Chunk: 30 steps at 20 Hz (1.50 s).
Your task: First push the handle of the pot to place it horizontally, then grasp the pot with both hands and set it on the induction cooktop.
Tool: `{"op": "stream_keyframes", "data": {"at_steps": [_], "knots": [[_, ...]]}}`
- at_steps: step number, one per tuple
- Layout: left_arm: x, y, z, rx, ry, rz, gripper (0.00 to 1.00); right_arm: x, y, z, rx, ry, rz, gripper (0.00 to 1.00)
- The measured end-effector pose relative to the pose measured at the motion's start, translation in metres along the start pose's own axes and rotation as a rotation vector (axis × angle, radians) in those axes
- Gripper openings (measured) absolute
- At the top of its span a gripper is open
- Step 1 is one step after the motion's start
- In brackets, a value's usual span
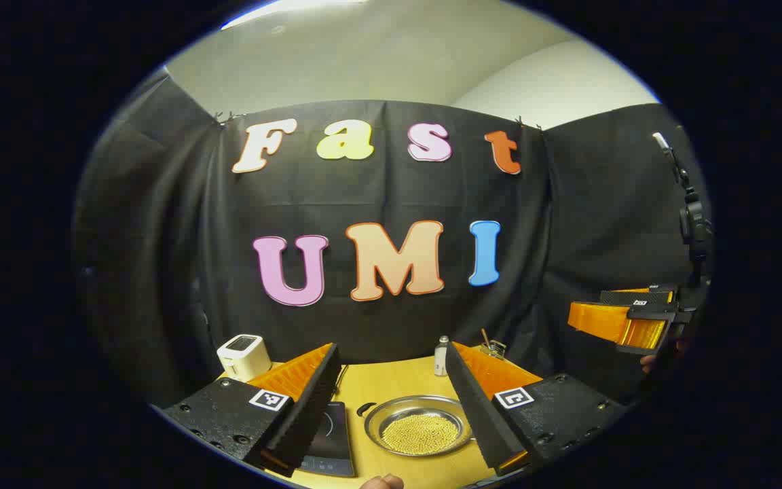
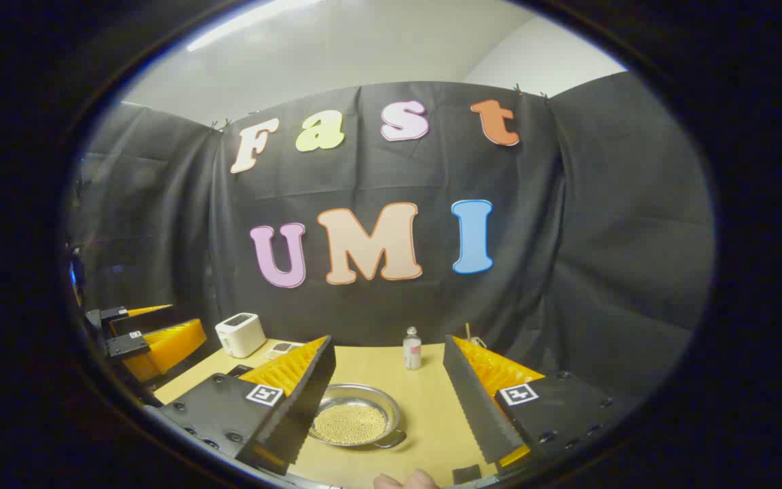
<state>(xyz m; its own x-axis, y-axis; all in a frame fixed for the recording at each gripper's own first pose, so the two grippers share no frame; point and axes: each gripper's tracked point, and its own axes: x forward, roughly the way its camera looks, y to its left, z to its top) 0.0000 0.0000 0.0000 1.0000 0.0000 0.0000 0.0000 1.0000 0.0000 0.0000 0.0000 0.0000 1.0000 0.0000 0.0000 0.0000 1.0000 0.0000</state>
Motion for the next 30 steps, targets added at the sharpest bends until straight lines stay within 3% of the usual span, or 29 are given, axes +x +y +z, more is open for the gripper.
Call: {"op": "stream_keyframes", "data": {"at_steps": [6,17,30], "knots": [[0.008,-0.041,0.003,-0.051,0.019,-0.048,0.94,-0.013,-0.026,0.008,-0.015,-0.02,-0.022,0.99],[0.016,-0.09,0.016,-0.018,0.016,-0.066,0.94,-0.021,-0.085,0.009,0.023,-0.016,-0.041,0.99],[0.028,-0.123,0.01,-0.018,0.034,0.016,0.95,-0.004,-0.125,0.002,0.039,-0.011,0.029,0.99]]}}
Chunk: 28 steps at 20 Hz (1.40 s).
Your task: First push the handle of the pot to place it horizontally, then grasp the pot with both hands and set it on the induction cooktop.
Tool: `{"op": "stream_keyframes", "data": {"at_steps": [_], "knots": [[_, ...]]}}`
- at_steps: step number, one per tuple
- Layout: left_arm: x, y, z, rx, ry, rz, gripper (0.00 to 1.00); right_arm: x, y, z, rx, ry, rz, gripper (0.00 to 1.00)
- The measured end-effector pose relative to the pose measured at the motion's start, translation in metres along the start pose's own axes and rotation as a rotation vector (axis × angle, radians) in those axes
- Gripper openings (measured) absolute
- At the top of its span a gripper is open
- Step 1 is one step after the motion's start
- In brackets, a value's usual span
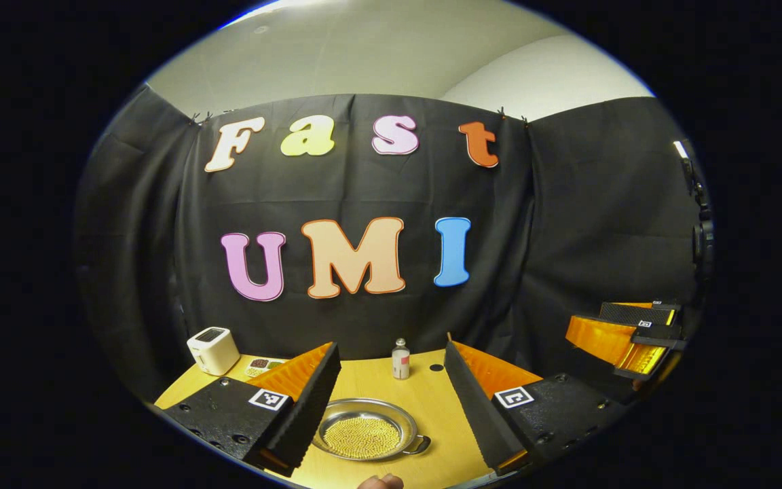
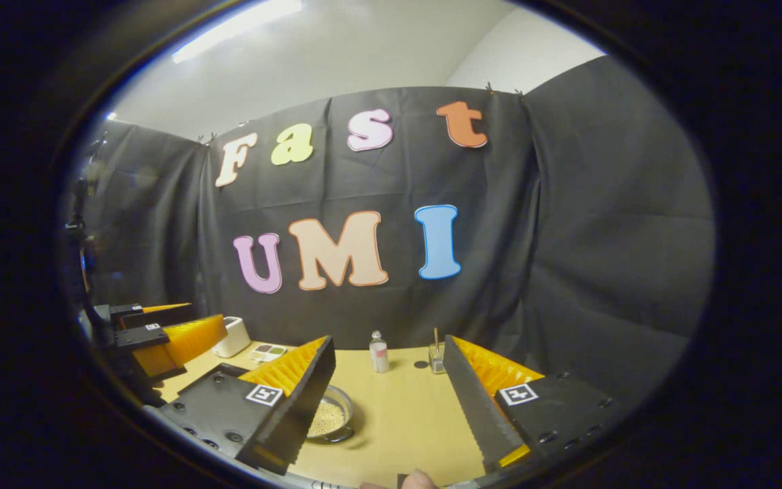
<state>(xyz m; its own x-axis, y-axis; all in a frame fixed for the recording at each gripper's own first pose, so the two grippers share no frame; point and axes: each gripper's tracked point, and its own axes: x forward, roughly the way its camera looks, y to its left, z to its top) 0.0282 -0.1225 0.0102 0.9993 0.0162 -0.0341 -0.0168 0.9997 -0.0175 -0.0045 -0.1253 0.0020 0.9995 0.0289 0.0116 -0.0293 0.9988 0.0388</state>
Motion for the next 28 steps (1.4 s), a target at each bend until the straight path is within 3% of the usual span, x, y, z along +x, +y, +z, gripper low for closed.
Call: {"op": "stream_keyframes", "data": {"at_steps": [2,5,6,10,12,13,16,17,22,28], "knots": [[-0.005,0.006,-0.001,0.003,-0.001,0.034,0.95,0.003,-0.001,-0.005,0.012,-0.004,0.015,0.99],[-0.018,0.025,-0.002,0.006,0.0,0.099,0.94,0.011,0.01,-0.014,0.045,0.011,0.054,0.84],[-0.022,0.034,-0.001,0.012,-0.003,0.121,0.94,0.015,0.017,-0.014,0.047,0.007,0.07,0.9],[-0.029,0.073,0.0,0.028,-0.021,0.19,0.94,0.037,0.047,-0.019,0.024,0.017,0.11,0.6],[-0.03,0.097,-0.003,0.029,-0.019,0.215,0.94,0.054,0.067,-0.025,0.001,0.027,0.119,0.32],[-0.031,0.11,-0.003,0.024,-0.027,0.223,0.94,0.059,0.083,-0.032,-0.01,0.04,0.136,0.24],[-0.027,0.148,-0.006,0.02,-0.04,0.233,0.94,0.081,0.112,-0.038,-0.039,0.056,0.105,0.24],[-0.025,0.157,-0.008,0.022,-0.037,0.223,0.94,0.092,0.115,-0.045,-0.021,0.059,0.12,0.02],[-0.007,0.198,-0.017,0.027,-0.044,0.161,0.94,0.108,0.15,-0.081,0.041,0.156,0.092,0.0],[0.005,0.229,-0.04,0.01,0.0,0.095,0.94,0.114,0.184,-0.138,0.066,0.31,0.142,0.0]]}}
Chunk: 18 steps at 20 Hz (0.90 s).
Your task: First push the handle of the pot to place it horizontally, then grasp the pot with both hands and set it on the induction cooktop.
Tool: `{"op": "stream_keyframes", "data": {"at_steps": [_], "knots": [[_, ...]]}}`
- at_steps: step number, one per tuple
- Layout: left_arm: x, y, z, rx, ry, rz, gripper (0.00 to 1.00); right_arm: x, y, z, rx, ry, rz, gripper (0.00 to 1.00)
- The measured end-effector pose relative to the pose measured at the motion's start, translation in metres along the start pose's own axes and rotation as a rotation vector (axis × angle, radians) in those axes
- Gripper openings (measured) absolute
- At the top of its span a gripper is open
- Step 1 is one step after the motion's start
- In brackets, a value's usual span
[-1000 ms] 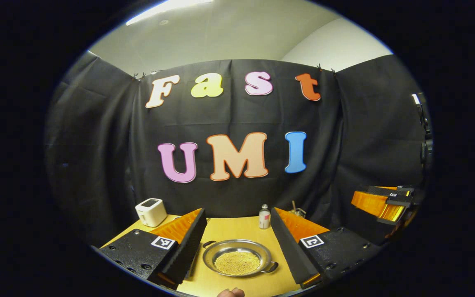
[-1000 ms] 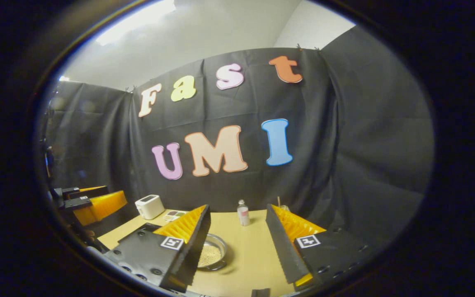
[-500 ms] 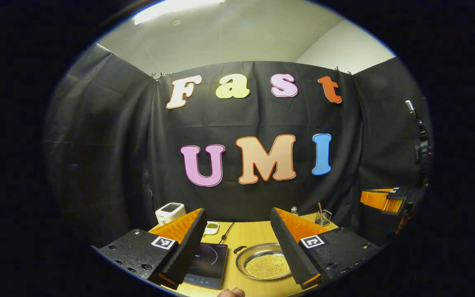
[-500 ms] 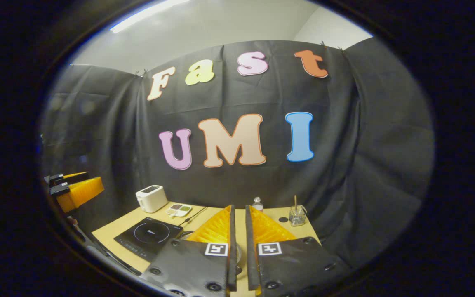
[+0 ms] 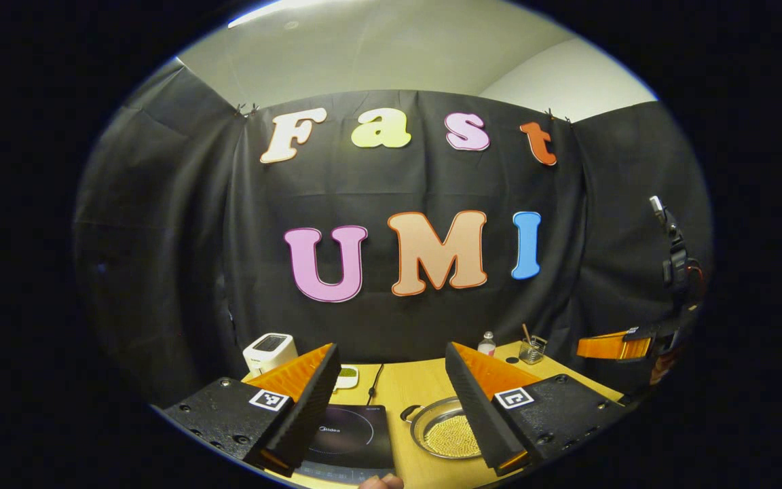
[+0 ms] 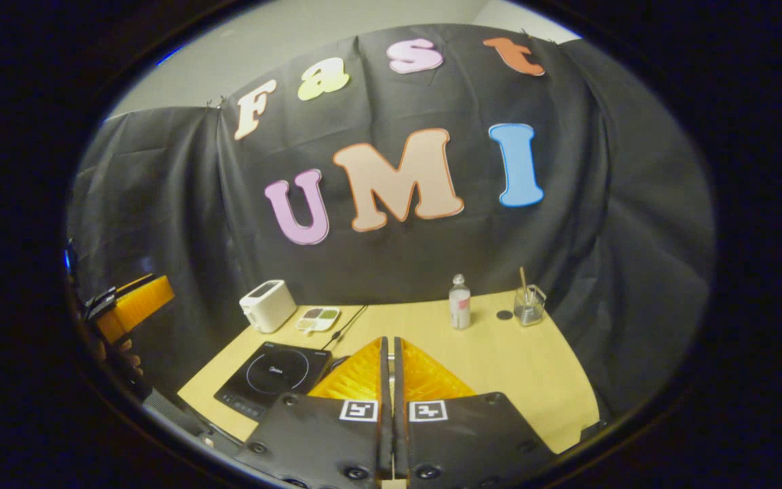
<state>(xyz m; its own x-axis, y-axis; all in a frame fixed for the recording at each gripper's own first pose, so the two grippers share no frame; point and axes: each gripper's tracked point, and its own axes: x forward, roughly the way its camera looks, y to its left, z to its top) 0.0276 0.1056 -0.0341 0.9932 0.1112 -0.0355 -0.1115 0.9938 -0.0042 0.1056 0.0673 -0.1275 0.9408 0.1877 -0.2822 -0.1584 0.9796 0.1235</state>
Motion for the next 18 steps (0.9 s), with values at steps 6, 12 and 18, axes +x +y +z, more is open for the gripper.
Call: {"op": "stream_keyframes", "data": {"at_steps": [6,12,18], "knots": [[0.016,0.018,-0.021,0.004,0.059,0.05,0.94,0.034,-0.005,-0.059,0.036,0.164,0.048,0.0],[0.027,0.021,-0.041,-0.047,0.14,0.166,0.94,0.056,-0.025,-0.121,0.012,0.343,0.139,0.03],[0.035,0.014,-0.066,-0.082,0.236,0.279,0.95,0.066,-0.038,-0.196,-0.053,0.545,0.28,0.03]]}}
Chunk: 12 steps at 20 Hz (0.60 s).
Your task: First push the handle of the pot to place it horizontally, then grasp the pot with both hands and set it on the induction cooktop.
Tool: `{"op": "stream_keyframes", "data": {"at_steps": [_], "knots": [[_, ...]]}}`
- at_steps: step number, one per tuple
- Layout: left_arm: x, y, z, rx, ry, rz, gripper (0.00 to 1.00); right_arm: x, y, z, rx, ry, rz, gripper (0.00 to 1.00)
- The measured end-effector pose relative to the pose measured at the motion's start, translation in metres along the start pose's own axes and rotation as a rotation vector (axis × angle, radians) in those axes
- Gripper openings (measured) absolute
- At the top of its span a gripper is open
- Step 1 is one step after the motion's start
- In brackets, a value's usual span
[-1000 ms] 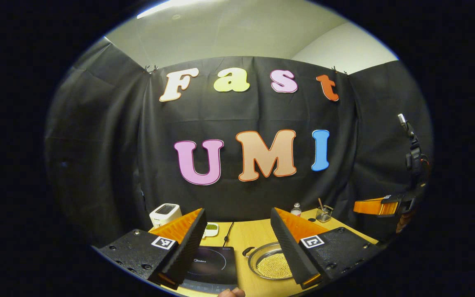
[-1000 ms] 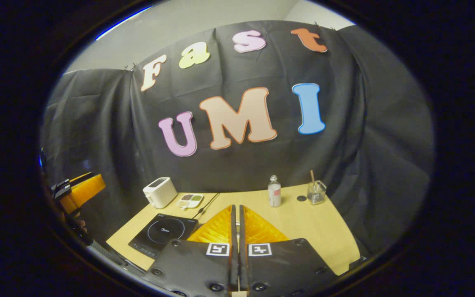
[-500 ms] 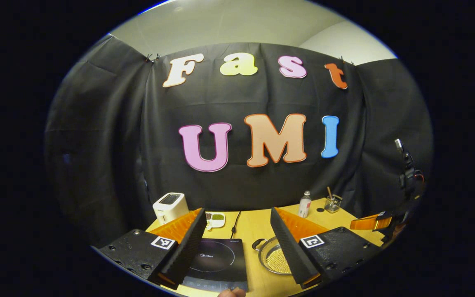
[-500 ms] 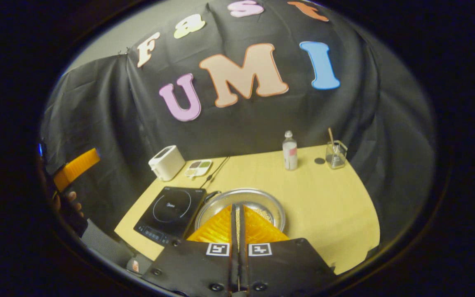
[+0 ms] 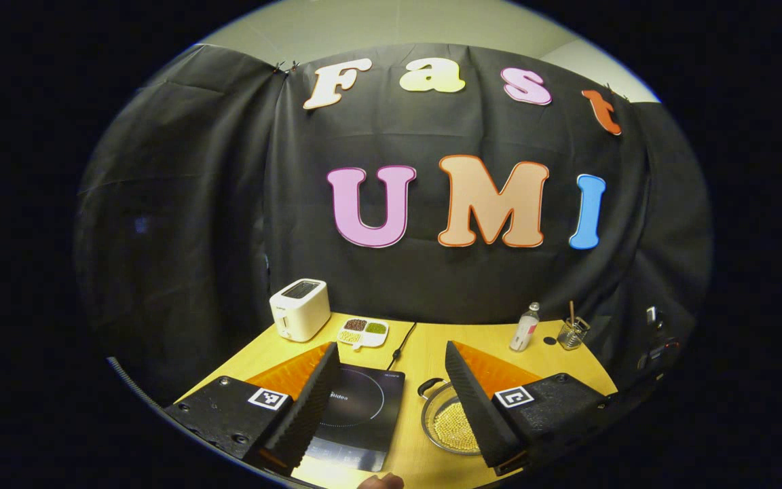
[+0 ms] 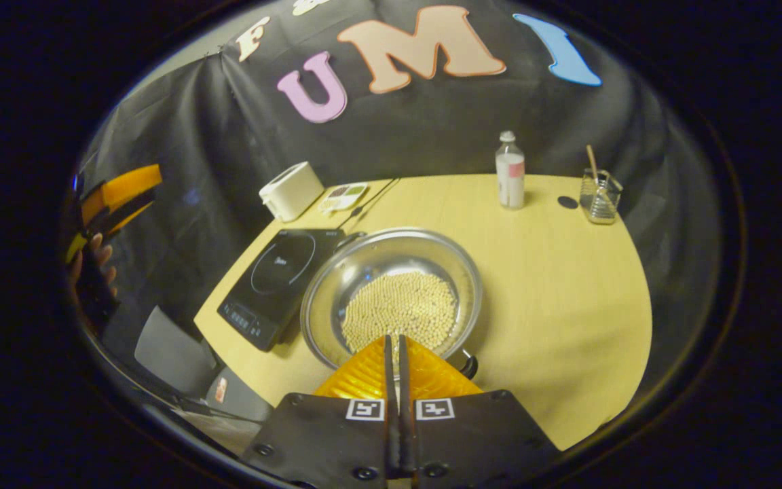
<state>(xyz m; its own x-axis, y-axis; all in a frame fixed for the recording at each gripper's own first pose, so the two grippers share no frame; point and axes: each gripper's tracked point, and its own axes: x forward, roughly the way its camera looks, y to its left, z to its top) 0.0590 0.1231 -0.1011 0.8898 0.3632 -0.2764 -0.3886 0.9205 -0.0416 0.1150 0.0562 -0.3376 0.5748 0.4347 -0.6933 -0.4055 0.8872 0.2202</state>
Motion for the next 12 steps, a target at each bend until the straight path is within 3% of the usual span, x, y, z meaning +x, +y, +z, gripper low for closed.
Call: {"op": "stream_keyframes", "data": {"at_steps": [6,12], "knots": [[-0.005,0.001,-0.024,0.018,0.091,0.108,0.95,0.029,0.003,-0.048,-0.078,0.162,0.157,0.03],[-0.008,-0.004,-0.021,0.071,0.11,0.15,0.95,0.039,-0.011,-0.084,-0.233,0.294,0.211,0.02]]}}
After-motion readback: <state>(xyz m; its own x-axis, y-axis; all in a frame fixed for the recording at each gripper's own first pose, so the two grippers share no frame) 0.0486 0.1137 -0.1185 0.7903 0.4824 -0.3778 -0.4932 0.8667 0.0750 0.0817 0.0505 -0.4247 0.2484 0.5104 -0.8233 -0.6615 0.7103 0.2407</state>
